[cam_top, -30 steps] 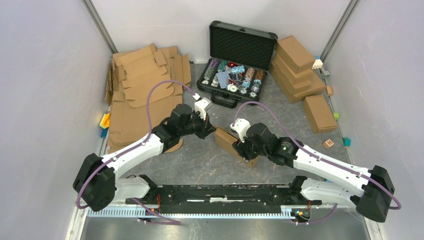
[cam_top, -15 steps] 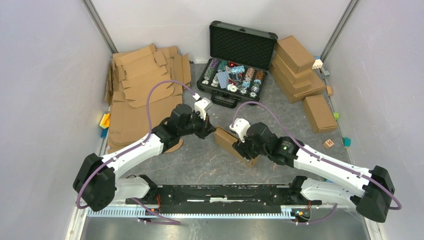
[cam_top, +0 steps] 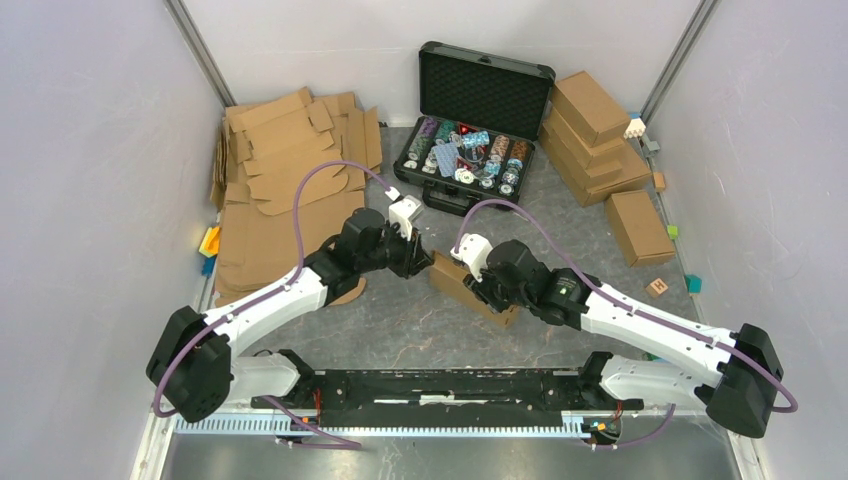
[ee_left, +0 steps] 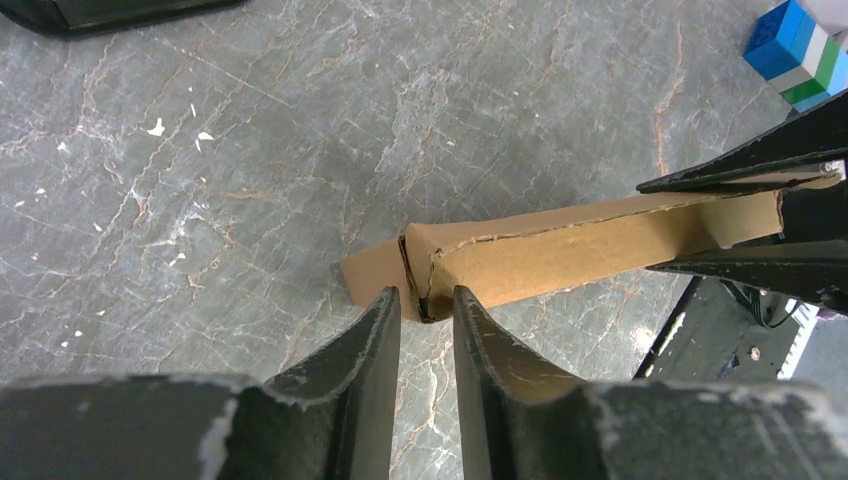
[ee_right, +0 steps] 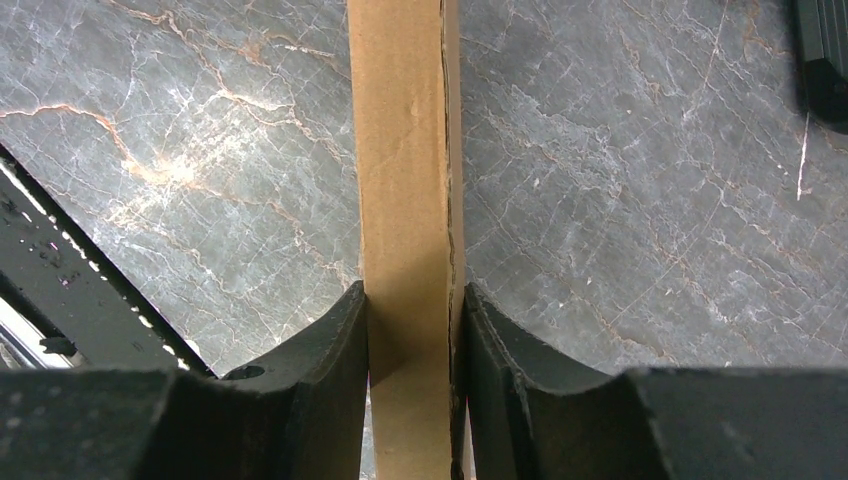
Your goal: Fold the paper box
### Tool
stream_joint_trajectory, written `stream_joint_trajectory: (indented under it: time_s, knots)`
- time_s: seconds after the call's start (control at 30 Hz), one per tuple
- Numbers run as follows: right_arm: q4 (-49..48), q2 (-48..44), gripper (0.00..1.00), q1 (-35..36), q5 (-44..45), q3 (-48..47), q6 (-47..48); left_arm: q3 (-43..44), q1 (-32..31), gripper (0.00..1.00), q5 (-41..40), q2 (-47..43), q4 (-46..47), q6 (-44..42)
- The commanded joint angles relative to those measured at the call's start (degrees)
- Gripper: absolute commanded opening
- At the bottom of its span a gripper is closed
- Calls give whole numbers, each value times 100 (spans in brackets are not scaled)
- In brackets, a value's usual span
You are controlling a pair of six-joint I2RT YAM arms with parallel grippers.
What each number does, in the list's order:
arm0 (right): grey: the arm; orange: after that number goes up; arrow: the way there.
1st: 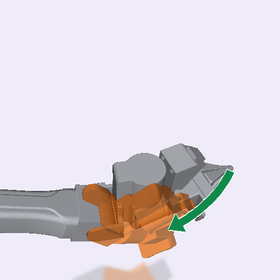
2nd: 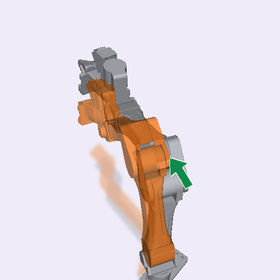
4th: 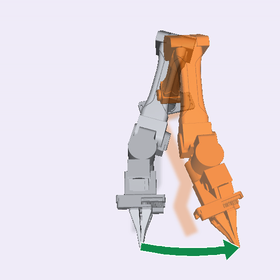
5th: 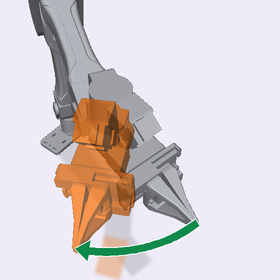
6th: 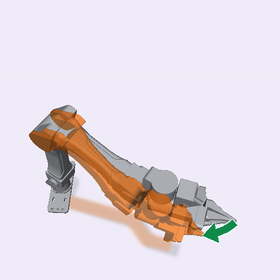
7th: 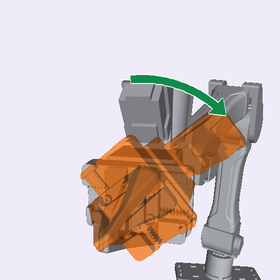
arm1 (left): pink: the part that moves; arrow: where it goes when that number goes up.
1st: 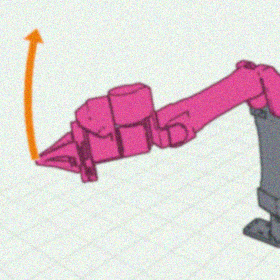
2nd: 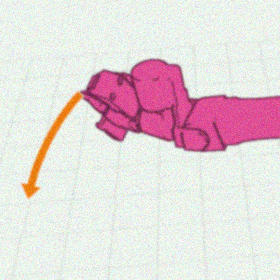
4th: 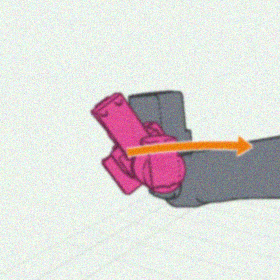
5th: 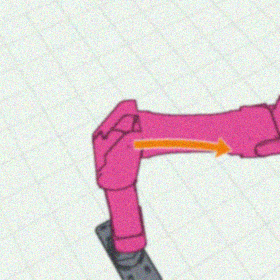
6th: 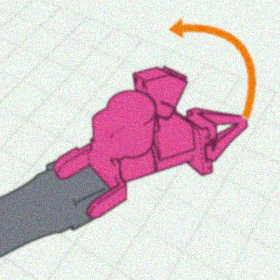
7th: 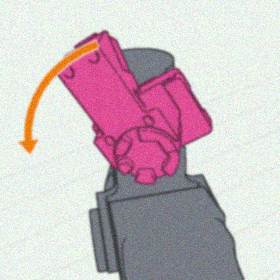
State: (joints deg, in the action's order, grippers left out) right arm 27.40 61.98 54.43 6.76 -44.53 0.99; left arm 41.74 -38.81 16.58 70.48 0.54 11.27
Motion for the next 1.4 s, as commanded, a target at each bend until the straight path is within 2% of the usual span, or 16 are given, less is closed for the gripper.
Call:
stream_joint_trajectory:
  time_s: [0.0,0.27,0.47,0.7,0.87,1.03,1.1,1.13,1.2,1.27,1.37]
  knots:
    - [-219,-57,36,6,-125,-83,70,-55,13,36,-85,6,-71,111]
    - [-182,-33,33,6,-278,-64,68,-174,11,44,-146,-156,248,164]
    - [-165,-43,32,8,-400,-72,77,-339,13,45,-324,-366,582,234]
    - [-156,-59,31,13,-430,-21,59,-392,14,38,-224,-366,879,315]
    - [-156,-80,31,15,-432,19,42,-355,17,25,-207,-333,848,273]
    - [-121,-65,30,14,-419,-9,58,-382,14,25,-156,-441,808,221]
    - [-121,-62,31,15,-401,-20,66,-383,14,16,-164,-467,776,185]
    - [-121,-53,33,15,-369,-36,60,-370,14,10,-164,-467,748,170]
    - [-103,-54,48,10,-235,-58,26,-349,14,2,-176,-456,682,148]
    - [-56,-66,58,15,-33,-89,-72,-324,14,2,-216,-429,605,131]
    - [31,-170,66,15,64,-117,-270,-306,14,2,-215,-407,544,87]
